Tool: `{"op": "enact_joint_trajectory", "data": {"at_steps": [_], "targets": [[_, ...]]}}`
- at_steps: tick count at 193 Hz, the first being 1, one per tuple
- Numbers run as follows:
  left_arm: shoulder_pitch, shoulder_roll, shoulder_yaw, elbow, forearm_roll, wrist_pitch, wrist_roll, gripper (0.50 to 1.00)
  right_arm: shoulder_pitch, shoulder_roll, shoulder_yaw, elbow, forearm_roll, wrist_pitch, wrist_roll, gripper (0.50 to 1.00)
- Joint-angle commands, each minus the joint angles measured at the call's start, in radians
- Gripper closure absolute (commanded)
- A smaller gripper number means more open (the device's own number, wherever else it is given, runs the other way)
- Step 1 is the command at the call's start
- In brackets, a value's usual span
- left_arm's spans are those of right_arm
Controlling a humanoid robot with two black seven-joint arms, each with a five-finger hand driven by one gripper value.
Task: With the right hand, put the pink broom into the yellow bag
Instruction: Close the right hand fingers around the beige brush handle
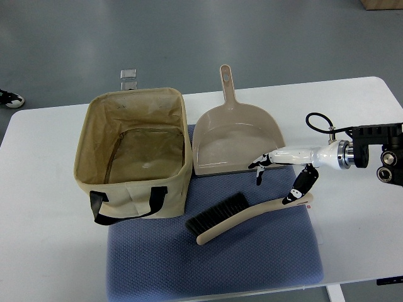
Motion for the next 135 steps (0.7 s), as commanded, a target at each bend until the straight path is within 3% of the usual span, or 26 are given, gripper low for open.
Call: {"op": "enact_joint_trajectory", "data": {"at_steps": [1, 135], "targets": [[0.0, 0.0, 0.0, 0.0, 0.0, 0.0, 0.0, 0.5, -0.013, 0.0, 0.0, 0.0, -0.002, -0.01, 0.002, 0.572], [0.0, 0.0, 0.0, 0.0, 0.0, 0.0, 0.0, 0.5, -0.083, 0.016, -0.001, -0.001, -0.117, -0.102, -0.006, 0.583]]}}
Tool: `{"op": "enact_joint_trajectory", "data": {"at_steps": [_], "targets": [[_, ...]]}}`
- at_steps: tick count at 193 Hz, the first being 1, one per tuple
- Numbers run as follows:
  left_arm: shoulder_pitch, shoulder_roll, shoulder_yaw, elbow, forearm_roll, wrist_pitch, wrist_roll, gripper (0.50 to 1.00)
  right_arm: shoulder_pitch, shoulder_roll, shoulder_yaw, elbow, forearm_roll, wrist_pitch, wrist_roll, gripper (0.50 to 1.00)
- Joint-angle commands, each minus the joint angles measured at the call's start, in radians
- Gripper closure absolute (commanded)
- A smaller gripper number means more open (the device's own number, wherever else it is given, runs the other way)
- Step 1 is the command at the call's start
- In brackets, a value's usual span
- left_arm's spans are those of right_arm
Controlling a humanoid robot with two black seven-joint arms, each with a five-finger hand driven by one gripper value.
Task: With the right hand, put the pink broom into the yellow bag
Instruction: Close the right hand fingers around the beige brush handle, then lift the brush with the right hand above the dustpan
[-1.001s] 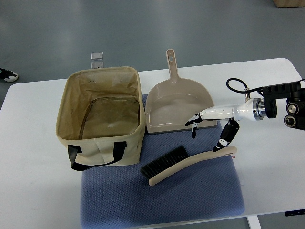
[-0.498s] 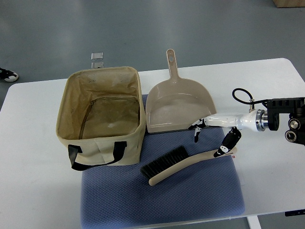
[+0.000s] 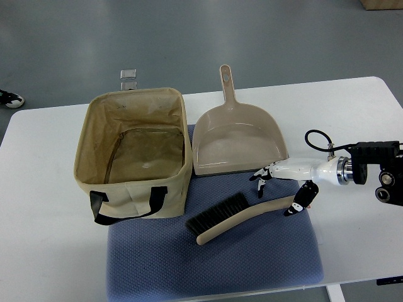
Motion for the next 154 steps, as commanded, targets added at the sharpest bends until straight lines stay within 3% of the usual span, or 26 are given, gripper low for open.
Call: {"op": "enact_joint_trajectory", "data": {"at_steps": [1, 84, 126, 154], "targets": [[0.0, 0.0, 0.0, 0.0, 0.0, 0.0, 0.0, 0.5, -0.004, 0.001, 0.0, 0.0, -0.006, -0.011, -0.008, 0.583], [0.0, 0.0, 0.0, 0.0, 0.0, 0.0, 0.0, 0.5, -0.006, 0.009, 0.0, 0.0, -0.029, -0.021, -0.022, 0.713], [0.001, 0.0, 0.0, 0.0, 0.0, 0.0, 0.0, 0.5, -0.006, 0.01, 0.0, 0.0, -0.055, -0.018, -0.006, 0.92], [0.0, 0.0, 0.0, 0.0, 0.0, 0.0, 0.0, 0.5, -0.006, 0.01, 0.0, 0.001, -0.067, -0.018, 0.021, 1.0]]}}
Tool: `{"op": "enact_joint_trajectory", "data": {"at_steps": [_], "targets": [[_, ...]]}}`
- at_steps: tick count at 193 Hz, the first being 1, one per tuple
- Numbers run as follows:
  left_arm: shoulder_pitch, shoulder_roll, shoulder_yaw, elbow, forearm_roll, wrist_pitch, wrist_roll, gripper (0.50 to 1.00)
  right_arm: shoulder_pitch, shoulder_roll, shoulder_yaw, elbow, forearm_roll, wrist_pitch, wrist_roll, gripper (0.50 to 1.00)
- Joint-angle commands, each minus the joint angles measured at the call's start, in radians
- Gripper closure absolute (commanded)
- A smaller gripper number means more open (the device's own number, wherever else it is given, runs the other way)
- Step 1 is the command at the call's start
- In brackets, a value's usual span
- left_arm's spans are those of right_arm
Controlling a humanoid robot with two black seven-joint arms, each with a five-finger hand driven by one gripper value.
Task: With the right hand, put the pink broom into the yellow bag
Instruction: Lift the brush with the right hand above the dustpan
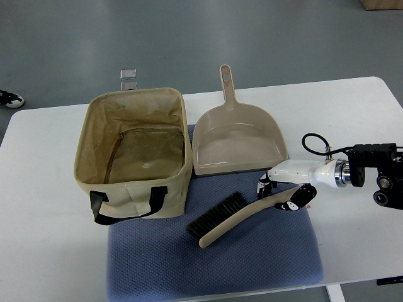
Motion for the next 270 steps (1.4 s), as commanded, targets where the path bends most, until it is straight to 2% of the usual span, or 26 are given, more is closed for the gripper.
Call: {"op": "enact_joint_trajectory", "data": {"at_steps": [1, 78, 141, 208, 236, 247, 270], "targets": [[0.0, 0.0, 0.0, 0.0, 0.0, 0.0, 0.0, 0.5, 0.0, 0.0, 0.0, 0.001, -0.007, 0.0, 0.019, 1.0], [0.002, 0.0, 0.0, 0.0, 0.0, 0.0, 0.0, 0.5, 0.015, -0.015, 0.005, 0.001, -0.007, -0.001, 0.078, 1.0], [0.0, 0.0, 0.0, 0.0, 0.0, 0.0, 0.0, 0.5, 0.018, -0.106, 0.127, 0.012, 0.002, 0.031, 0.15, 1.0], [0.0, 0.0, 0.0, 0.0, 0.0, 0.0, 0.0, 0.5, 0.017, -0.203, 0.357, 0.015, 0.005, 0.163, 0.168, 1.0], [0.0, 0.0, 0.0, 0.0, 0.0, 0.0, 0.0, 0.5, 0.02, -0.25, 0.512, 0.012, 0.008, 0.259, 0.168, 1.0], [0.0, 0.0, 0.0, 0.0, 0.0, 0.0, 0.0, 0.5, 0.029, -0.255, 0.56, 0.009, 0.007, 0.298, 0.164, 1.0], [0.0, 0.0, 0.0, 0.0, 0.0, 0.0, 0.0, 0.5, 0.057, -0.253, 0.606, 0.002, 0.008, 0.325, 0.156, 1.0]]}}
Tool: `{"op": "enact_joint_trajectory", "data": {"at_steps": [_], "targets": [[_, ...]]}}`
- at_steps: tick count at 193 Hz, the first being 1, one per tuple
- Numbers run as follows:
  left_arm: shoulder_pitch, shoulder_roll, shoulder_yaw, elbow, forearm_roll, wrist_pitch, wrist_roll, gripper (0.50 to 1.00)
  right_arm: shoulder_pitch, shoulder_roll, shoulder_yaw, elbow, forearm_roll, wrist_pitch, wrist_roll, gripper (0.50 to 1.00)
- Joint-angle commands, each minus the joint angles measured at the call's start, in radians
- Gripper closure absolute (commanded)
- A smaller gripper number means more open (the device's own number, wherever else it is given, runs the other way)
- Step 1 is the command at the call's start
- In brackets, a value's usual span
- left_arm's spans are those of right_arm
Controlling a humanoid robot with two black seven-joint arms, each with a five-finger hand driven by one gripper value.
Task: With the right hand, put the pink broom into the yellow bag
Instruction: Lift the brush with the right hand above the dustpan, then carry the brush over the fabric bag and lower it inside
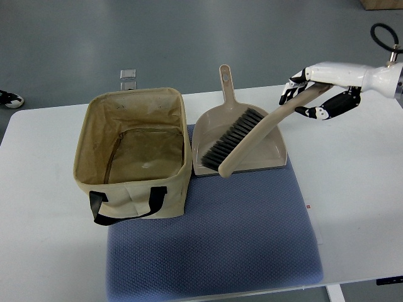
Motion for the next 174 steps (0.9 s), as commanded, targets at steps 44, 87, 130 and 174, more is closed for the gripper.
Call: {"op": "enact_joint_trajectory", "data": {"at_steps": [44, 87, 130, 174], "targets": [[0.0, 0.0, 0.0, 0.0, 0.0, 0.0, 0.0, 0.5, 0.139, 0.048, 0.04, -0.049, 0.001, 0.061, -0.032, 1.0], [0.0, 0.0, -0.002, 0.0, 0.0, 0.0, 0.0, 0.5, 0.205, 0.28, 0.033, -0.2, -0.016, 0.088, -0.047, 1.0], [0.001, 0.0, -0.002, 0.0, 0.0, 0.0, 0.0, 0.5, 0.248, 0.521, 0.019, -0.365, -0.022, 0.088, -0.077, 1.0], [0.001, 0.0, -0.002, 0.0, 0.0, 0.0, 0.0, 0.5, 0.241, 0.76, -0.03, -0.533, -0.056, 0.056, -0.092, 1.0]]}}
